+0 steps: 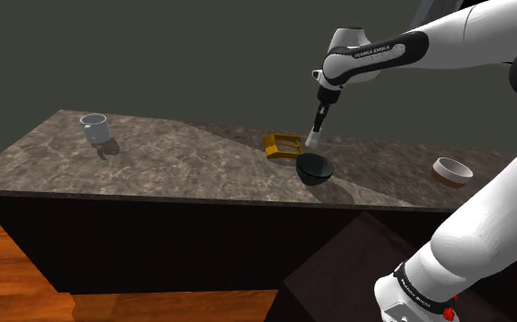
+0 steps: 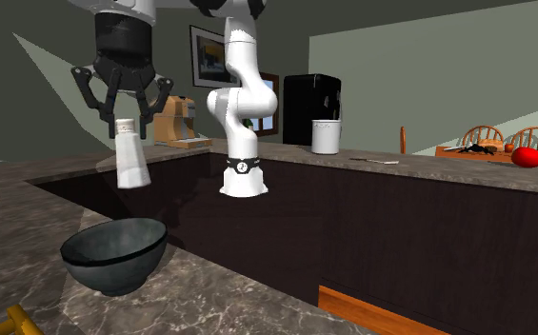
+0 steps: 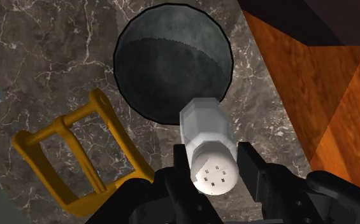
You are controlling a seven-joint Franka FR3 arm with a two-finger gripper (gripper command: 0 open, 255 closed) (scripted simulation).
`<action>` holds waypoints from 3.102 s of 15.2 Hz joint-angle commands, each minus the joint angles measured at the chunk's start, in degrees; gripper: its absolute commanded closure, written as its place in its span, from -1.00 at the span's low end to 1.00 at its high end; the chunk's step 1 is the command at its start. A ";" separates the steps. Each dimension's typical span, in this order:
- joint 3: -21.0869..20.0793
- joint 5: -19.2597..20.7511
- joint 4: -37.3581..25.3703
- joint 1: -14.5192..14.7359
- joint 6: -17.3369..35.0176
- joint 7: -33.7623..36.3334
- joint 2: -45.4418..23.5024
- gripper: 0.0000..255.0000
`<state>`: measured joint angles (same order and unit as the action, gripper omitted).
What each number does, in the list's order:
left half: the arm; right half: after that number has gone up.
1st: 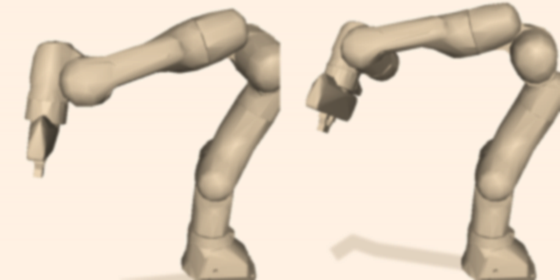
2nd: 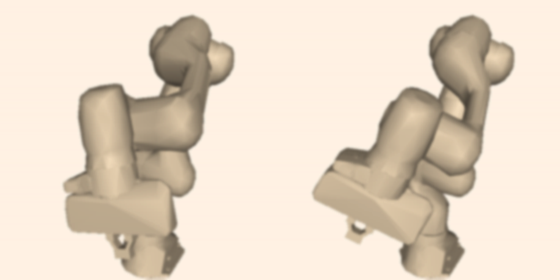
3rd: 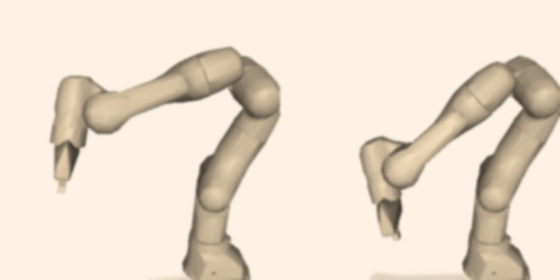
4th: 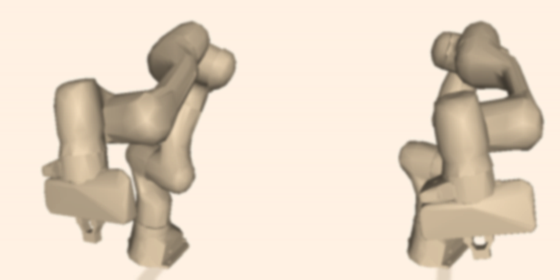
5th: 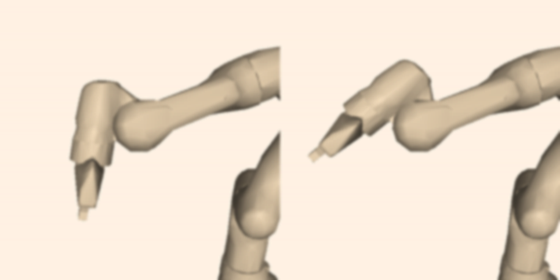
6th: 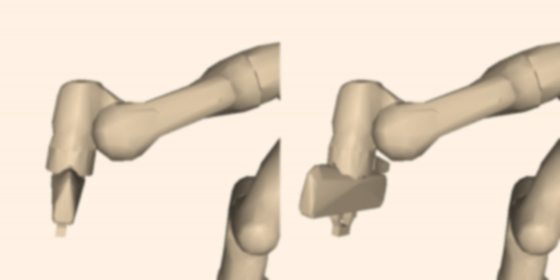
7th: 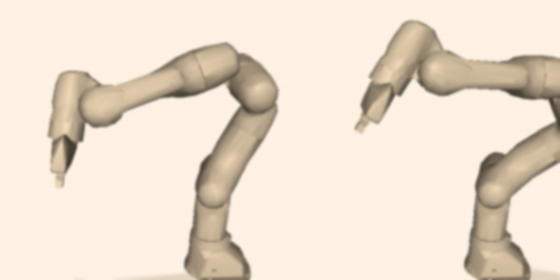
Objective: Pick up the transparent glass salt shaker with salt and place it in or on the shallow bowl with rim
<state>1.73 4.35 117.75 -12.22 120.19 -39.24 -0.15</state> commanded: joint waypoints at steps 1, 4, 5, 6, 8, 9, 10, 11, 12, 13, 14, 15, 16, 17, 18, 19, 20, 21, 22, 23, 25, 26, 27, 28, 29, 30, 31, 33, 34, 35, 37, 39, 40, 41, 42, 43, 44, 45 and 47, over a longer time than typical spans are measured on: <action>1.40 -0.10 0.77 -1.41 0.12 -2.92 0.86 1.00; 2.90 -0.16 1.70 -2.84 0.82 -5.85 1.27 1.00; 2.91 -0.16 2.18 -2.84 1.57 -5.81 1.00 1.00; 2.92 -0.15 2.65 -2.85 2.32 -5.78 0.72 1.00; 2.94 -0.14 3.56 -2.87 3.82 -5.71 0.13 1.00; 2.95 -0.13 4.00 -2.88 4.56 -5.68 -0.18 1.00; 2.95 -0.13 4.42 -2.88 5.31 -5.65 -0.50 1.00; 2.96 -0.12 4.83 -2.89 6.05 -5.61 -0.84 1.00; 2.97 -0.12 5.23 -2.90 6.80 -5.58 -1.19 1.00; 2.98 -0.11 5.62 -2.91 7.54 -5.55 -1.55 1.00; 2.98 -0.11 5.99 -2.92 8.29 -5.52 -1.92 1.00; 2.99 -0.11 6.35 -2.93 9.03 -5.49 -2.30 1.00; 3.00 -0.11 6.70 -2.94 9.77 -5.45 -2.69 1.00; 3.00 -0.10 7.04 -2.95 10.51 -5.42 -3.10 1.00; 3.01 -0.10 7.36 -2.95 11.25 -5.39 -3.51 1.00; 3.02 -0.10 7.68 -2.96 11.99 -5.36 -3.94 1.00; 3.02 -0.10 7.98 -2.97 12.73 -5.33 -4.38 1.00; 3.03 -0.10 8.26 -2.98 13.46 -5.30 -4.83 1.00; 3.03 -0.10 8.54 -2.99 14.20 -5.27 -5.29 1.00; 3.04 -0.11 8.80 -3.00 14.93 -5.24 -5.76 1.00; 3.04 -0.11 8.92 -3.00 15.25 -5.23 -5.97 1.00; 3.04 -0.11 8.91 -3.00 15.25 -5.23 -5.97 1.00; 3.04 -0.11 8.91 -3.00 15.25 -5.23 -5.97 1.00; 3.04 -0.11 8.91 -3.00 15.25 -5.23 -5.97 1.00; 3.04 -0.11 8.91 -3.00 15.25 -5.23 -5.97 1.00; 3.04 -0.11 8.91 -3.00 15.25 -5.23 -5.97 1.00; 3.04 -0.11 8.91 -3.00 15.25 -5.23 -5.97 1.00; 3.04 -0.11 8.92 -3.00 15.25 -5.23 -5.97 -1.00; 3.04 -0.11 8.92 -3.00 15.25 -5.23 -5.97 -1.00; 3.04 -0.11 8.92 -3.00 15.25 -5.23 -5.97 -1.00; 3.04 -0.11 8.92 -3.00 15.25 -5.23 -5.97 -1.00; 2.95 -0.06 7.76 -2.85 11.63 -5.18 -3.51 -1.00; 2.90 -0.05 7.07 -2.78 9.80 -5.16 -2.37 -1.00; 2.85 -0.04 6.47 -2.73 8.36 -5.14 -1.53 -1.00; 2.85 -0.04 6.47 -2.73 8.36 -5.14 -1.53 -1.00; 2.85 -0.04 6.48 -2.73 8.36 -5.14 -1.52 -1.00; 2.85 -0.04 6.47 -2.73 8.36 -5.14 -1.53 -1.00; 2.84 -0.04 6.47 -2.73 8.36 -5.14 -1.53 -1.00; 2.84 -0.04 6.47 -2.73 8.36 -5.14 -1.53 -1.00</action>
<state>4.58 4.31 124.22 -14.96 128.58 -44.39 -1.70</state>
